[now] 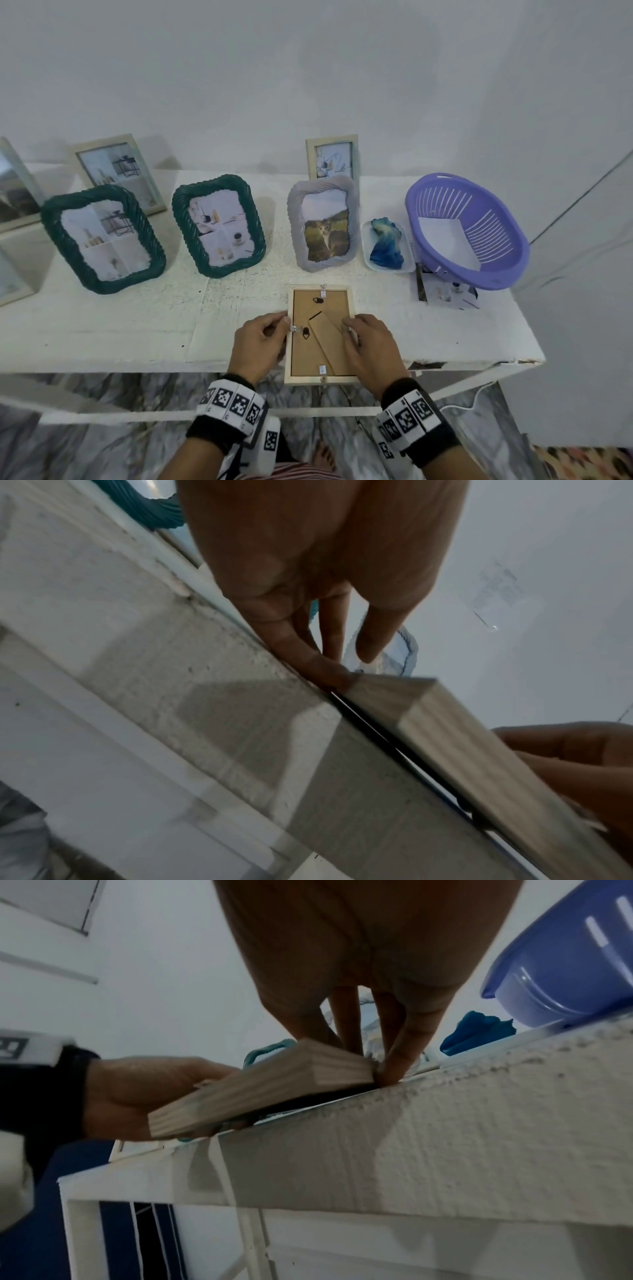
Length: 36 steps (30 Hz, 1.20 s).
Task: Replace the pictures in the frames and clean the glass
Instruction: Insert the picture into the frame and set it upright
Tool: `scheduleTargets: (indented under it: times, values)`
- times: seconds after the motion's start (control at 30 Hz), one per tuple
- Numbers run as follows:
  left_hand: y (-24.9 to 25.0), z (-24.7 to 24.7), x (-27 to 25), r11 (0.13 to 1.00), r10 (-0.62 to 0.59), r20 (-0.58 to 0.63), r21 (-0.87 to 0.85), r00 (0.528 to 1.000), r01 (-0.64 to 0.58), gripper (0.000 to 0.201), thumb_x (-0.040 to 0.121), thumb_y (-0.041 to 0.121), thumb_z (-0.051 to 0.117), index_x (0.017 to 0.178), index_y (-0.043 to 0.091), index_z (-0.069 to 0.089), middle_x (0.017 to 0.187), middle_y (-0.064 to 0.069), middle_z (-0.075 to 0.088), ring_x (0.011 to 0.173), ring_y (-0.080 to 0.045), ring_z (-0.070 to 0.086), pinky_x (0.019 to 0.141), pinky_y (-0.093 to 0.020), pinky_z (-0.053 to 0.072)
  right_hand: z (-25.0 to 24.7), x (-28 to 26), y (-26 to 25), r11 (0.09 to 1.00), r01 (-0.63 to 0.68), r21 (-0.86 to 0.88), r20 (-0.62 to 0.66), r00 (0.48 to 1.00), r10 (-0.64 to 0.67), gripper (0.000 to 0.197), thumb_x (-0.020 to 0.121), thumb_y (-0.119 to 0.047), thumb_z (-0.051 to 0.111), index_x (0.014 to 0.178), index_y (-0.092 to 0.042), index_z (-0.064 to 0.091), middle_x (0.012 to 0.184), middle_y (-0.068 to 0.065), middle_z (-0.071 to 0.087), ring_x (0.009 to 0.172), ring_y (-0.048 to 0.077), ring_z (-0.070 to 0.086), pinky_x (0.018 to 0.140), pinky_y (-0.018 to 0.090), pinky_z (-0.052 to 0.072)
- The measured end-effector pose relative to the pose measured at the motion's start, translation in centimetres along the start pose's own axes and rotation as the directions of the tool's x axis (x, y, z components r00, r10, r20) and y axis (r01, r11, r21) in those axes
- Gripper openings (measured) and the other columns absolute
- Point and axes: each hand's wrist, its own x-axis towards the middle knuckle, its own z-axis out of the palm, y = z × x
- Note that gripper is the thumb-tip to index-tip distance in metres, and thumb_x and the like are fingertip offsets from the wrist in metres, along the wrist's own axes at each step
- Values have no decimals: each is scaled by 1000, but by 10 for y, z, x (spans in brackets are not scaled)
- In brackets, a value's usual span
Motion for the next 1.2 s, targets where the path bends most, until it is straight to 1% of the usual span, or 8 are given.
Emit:
scheduleTargets:
  times: [0.13,0.23,0.3,0.37,0.47,0.77,0.9,1.2]
  values:
    - [0,1,-1,999,17,17,38,1000,-18,23,85,28,75,107,21,72,91,7,71,85,-4,65,69,-10,50,1,1,-3,997,44,-56,-5,999,-44,12,84,-15,61,94,-9,65,98,10,58,87,27,55,75,32,48]
    - [-5,3,0,992,61,19,111,998,-63,30,84,27,77,111,16,72,92,3,70,85,-7,65,79,-18,53,-3,6,-4,997,42,-57,34,999,-40,10,83,-20,61,82,-10,58,90,7,52,77,24,51,66,32,48]
    - [-6,4,0,983,88,24,158,996,-91,29,86,25,75,113,15,72,93,1,69,84,-6,63,76,-9,47,-8,11,-2,998,40,-39,81,996,-36,12,84,-20,63,81,-10,57,91,6,50,73,22,51,65,28,46]
    - [-6,4,1,981,105,23,164,994,-108,29,86,24,75,114,15,72,94,0,69,84,-6,62,72,-5,43,-13,16,1,999,36,-22,142,989,-33,10,87,-19,63,86,-10,59,97,4,50,73,20,53,68,23,45]
    - [-6,3,1,978,130,27,162,991,-133,27,87,24,74,113,17,73,92,2,69,84,-5,63,76,-13,49,-19,18,4,999,45,-25,208,977,-39,10,88,-17,60,97,-12,58,103,3,49,74,16,52,69,18,41]
    - [-4,4,-1,963,164,92,203,982,-180,27,84,24,75,111,26,70,92,4,67,83,-8,63,79,-26,53,-17,14,9,998,25,49,146,989,-32,39,90,-13,56,128,-15,50,96,-4,47,75,11,46,71,20,34]
    - [-7,13,5,939,155,7,309,988,-149,21,83,32,74,97,18,71,82,3,67,75,-14,63,73,-36,55,-15,11,8,998,29,50,117,992,-35,44,90,-11,55,133,-14,48,94,-4,46,73,12,45,70,21,32]
    - [4,24,6,937,61,-83,349,995,-28,21,82,35,70,91,19,61,82,2,65,79,-19,61,75,-34,51,-15,11,5,999,34,29,112,993,-37,44,91,-15,54,135,-15,46,103,7,56,77,13,45,72,22,35]
